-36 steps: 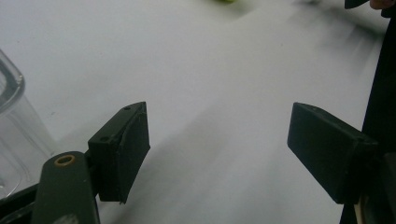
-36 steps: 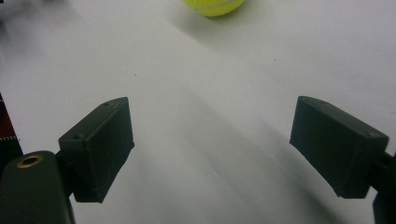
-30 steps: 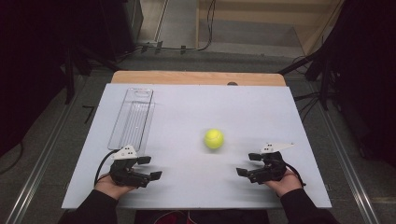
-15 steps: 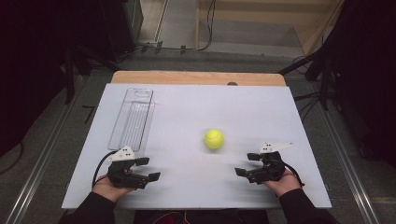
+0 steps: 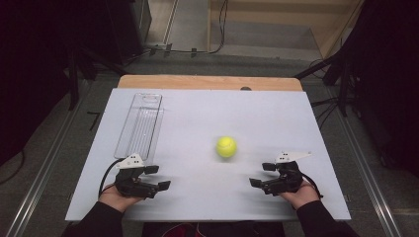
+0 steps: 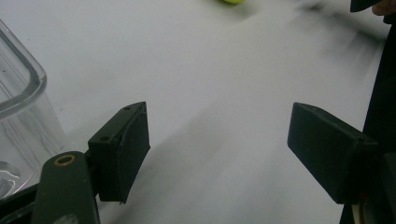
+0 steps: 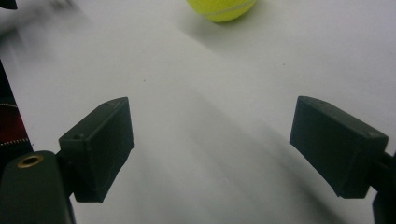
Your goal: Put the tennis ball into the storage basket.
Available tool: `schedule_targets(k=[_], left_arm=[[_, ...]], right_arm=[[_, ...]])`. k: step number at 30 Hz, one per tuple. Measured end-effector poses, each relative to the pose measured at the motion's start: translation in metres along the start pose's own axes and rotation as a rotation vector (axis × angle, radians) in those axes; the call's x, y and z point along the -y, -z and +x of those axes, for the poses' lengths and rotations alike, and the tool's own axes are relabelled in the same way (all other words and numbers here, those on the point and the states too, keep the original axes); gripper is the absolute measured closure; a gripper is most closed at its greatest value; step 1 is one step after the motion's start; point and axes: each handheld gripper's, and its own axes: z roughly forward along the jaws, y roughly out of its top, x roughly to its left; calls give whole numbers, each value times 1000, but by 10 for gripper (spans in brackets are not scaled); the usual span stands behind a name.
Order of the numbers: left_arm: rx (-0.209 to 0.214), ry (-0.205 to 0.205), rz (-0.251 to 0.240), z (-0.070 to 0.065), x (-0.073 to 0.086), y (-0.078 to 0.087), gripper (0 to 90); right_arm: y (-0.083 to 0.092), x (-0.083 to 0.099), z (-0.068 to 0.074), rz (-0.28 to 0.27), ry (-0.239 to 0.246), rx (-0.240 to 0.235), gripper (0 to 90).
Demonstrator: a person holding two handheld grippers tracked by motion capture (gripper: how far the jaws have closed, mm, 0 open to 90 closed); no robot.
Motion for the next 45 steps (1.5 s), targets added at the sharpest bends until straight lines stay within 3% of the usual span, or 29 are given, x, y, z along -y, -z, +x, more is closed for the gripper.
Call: schedule_targets(k=[10,19,23,45], left_arm=[[16,16,2,-2,-4,-2,212],[34,-4,1,-8,-11,-6,212],[63,13,-17,-13,-17,-8,210],[68,-19,17,-24,-40,-23,204]], right_arm=[[1,0,0,-8,-8,0,117],[1,0,1,-9,-6,4,117],[2,0,1,-6,-10,4,118],[3,2,1,-8,-11,11,120]])
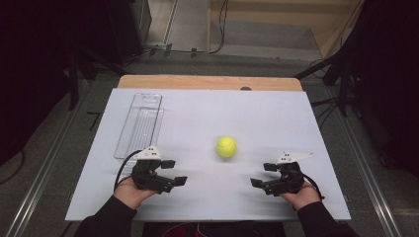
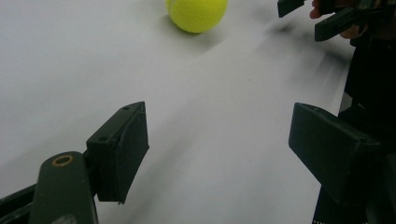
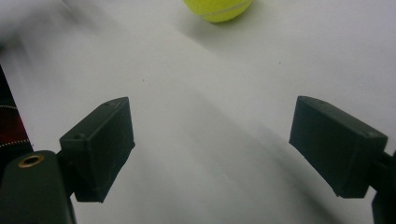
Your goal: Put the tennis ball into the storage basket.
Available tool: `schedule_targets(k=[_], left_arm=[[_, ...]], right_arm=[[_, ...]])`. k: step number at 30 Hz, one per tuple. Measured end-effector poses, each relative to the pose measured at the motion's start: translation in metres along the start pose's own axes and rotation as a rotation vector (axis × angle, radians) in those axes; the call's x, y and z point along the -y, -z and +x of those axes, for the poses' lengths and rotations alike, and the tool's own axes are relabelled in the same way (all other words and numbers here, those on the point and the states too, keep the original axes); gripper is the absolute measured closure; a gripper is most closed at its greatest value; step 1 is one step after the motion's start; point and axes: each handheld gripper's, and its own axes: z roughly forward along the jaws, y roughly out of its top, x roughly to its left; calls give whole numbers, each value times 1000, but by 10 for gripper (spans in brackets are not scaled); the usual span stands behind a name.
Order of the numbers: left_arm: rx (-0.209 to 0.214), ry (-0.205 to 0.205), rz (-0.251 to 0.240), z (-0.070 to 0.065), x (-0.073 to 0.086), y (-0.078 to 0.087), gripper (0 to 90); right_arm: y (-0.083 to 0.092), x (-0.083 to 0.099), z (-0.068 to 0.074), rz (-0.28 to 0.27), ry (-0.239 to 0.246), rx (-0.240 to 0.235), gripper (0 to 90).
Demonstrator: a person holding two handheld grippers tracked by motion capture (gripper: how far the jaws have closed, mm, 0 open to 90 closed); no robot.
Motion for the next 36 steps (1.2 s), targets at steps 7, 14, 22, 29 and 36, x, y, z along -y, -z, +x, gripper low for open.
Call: schedule_targets(k=[7,14,22,29,36], left_arm=[[-3,-12,9,2,-10,-3,204],[-3,-38,6,0,-16,-9,132],[49,-24,-18,0,-25,-15,0],[15,-42,22,2,-35,-21,0],[7,-30,36,5,-43,-25,37]], right_arm=[[0,0,1,1,5,-2,120],[0,0,1,-3,8,1,120],[1,0,1,-7,7,5,120],[1,0,1,-2,6,5,120],[1,1,1,0,5,7,120]])
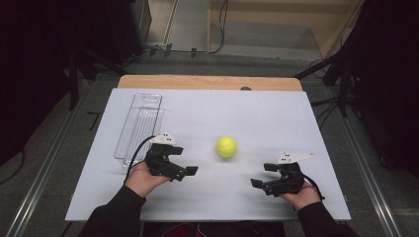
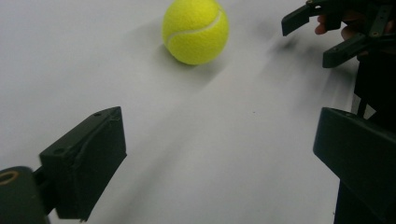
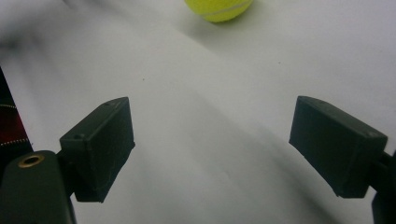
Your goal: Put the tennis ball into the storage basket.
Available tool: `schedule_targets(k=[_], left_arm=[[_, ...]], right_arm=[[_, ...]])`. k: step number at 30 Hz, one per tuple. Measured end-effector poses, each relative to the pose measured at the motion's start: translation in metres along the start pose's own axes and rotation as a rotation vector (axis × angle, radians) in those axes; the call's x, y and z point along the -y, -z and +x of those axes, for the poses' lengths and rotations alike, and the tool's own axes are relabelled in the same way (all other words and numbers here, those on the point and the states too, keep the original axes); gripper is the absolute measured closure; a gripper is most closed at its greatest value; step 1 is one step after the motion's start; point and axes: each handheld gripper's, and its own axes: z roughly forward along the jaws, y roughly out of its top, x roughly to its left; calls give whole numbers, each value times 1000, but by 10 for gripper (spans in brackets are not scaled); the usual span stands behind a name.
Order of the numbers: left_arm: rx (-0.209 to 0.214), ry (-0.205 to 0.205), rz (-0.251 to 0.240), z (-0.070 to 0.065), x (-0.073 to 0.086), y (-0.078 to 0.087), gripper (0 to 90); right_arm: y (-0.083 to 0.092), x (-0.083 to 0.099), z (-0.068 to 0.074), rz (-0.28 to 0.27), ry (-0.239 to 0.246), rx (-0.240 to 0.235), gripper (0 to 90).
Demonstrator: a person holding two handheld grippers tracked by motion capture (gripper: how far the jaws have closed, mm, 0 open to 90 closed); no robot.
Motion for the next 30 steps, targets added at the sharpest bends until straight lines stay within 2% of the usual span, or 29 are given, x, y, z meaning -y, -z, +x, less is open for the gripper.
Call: schedule_targets(k=[3,5,6,15,25,30], left_arm=[[7,1,-4,1,-2,-1,37],[-6,2,-9,1,-3,-1,40],[-27,10,-15,2,-5,-2,52],[-35,21,-16,6,-12,-7,54],[-41,5,14,7,-23,-16,54],[-20,-2,39,8,-28,-22,54]], right_arm=[[0,0,0,0,0,0,120],[0,0,0,-1,1,1,120],[0,0,0,0,0,1,120],[0,0,0,2,0,1,120],[0,0,-1,-2,-4,0,120],[0,0,-1,-1,-3,0,120]])
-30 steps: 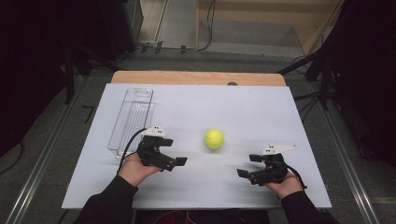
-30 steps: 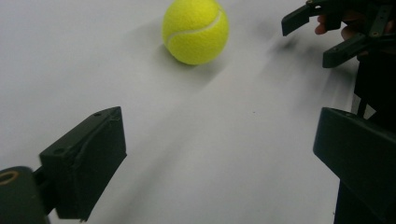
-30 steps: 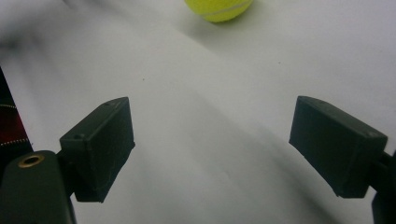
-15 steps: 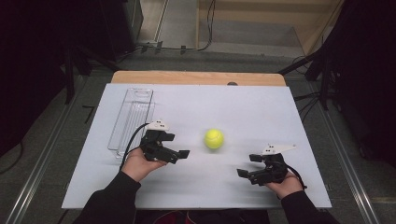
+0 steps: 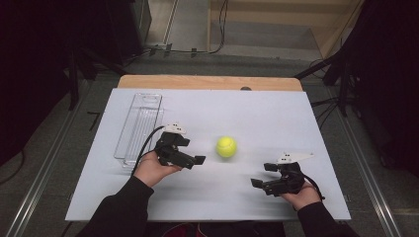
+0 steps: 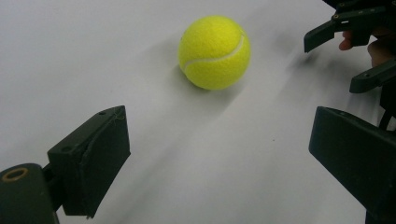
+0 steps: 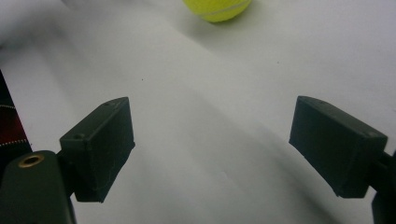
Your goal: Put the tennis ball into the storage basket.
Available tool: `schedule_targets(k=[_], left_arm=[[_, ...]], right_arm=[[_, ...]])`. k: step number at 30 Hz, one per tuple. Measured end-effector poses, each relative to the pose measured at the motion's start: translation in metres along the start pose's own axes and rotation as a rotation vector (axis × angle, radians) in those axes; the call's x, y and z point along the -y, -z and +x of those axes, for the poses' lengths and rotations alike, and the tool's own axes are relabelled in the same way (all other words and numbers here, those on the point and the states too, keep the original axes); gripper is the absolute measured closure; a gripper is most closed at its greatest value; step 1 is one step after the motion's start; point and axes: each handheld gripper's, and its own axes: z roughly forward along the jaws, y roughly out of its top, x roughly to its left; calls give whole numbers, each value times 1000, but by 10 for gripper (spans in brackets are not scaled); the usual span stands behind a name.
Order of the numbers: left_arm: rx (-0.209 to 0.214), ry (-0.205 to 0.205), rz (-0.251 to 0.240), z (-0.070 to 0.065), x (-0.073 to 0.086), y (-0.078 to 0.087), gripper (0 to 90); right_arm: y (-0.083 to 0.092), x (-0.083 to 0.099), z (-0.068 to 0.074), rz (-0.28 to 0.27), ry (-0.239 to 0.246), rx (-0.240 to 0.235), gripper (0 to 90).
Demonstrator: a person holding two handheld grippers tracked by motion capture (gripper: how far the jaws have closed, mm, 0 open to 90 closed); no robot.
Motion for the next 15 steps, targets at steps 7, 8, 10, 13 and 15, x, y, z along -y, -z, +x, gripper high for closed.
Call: schedule_targets(k=[7,8,10,13,15], left_arm=[[16,-22,9,-2,-13,-7,54],[16,-22,9,-2,-13,-7,54],[20,-28,17,-3,-17,-9,54],[19,-31,19,-3,-19,-10,54],[18,-27,17,-3,-23,-11,55]], right_arm=[[0,0,0,6,0,-1,120],[0,0,1,6,-1,-1,120],[0,0,0,6,-2,-2,120],[0,0,0,6,-2,-2,120],[0,1,0,6,0,-3,120]])
